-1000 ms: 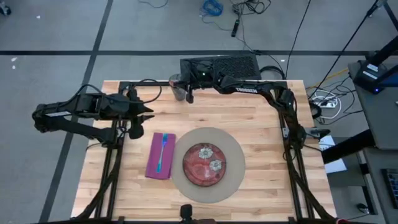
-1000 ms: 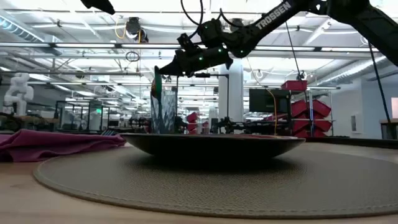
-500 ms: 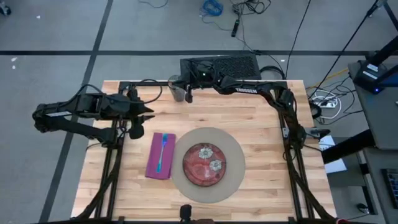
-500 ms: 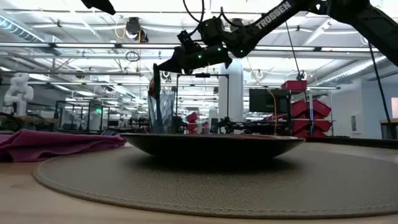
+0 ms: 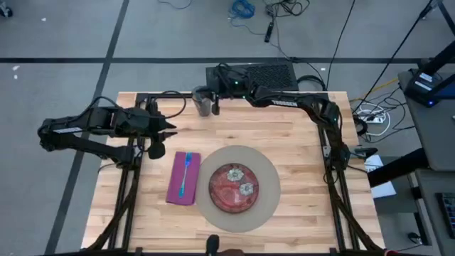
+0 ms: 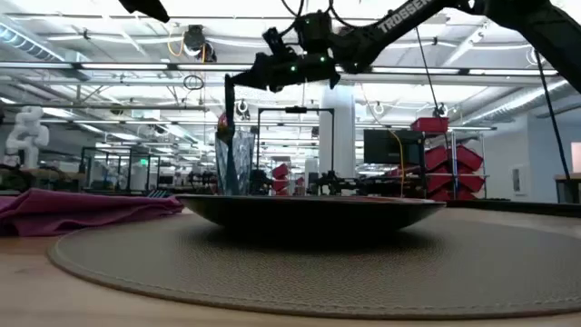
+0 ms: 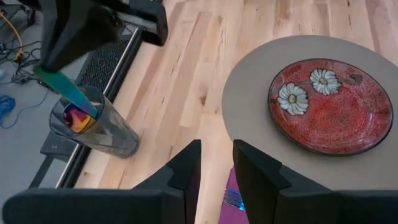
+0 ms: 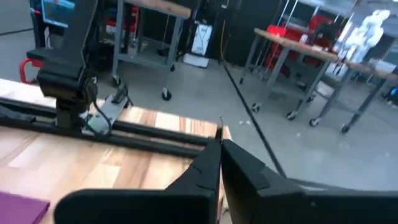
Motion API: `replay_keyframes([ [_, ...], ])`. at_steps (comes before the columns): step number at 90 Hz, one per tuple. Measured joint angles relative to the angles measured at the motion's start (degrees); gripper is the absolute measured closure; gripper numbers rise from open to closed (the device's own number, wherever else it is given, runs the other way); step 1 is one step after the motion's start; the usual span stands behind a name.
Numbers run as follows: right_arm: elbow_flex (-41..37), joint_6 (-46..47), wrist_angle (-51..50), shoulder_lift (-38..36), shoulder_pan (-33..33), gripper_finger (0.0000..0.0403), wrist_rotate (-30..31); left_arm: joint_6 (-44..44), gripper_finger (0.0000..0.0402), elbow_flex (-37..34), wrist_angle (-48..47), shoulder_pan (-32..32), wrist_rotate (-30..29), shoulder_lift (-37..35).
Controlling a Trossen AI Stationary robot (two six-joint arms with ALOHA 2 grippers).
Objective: Set table place
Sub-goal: Put the blue knife on the middle right of the table
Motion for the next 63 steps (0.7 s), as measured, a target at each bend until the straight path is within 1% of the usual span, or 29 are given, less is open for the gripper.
replay_keyframes([
  [39, 0.0, -2.5, -0.1, -4.7, 0.3, 0.0403, 2.8, 0.0, 0.0321, 0.0, 0.0, 0.0, 0.0, 0.0],
  [63, 0.0, -3.3, -1.2, -8.4, 0.5, 0.0403, 3.3, 0.0, 0.0321, -0.2, 0.0, 0.0, 0.0, 0.0],
])
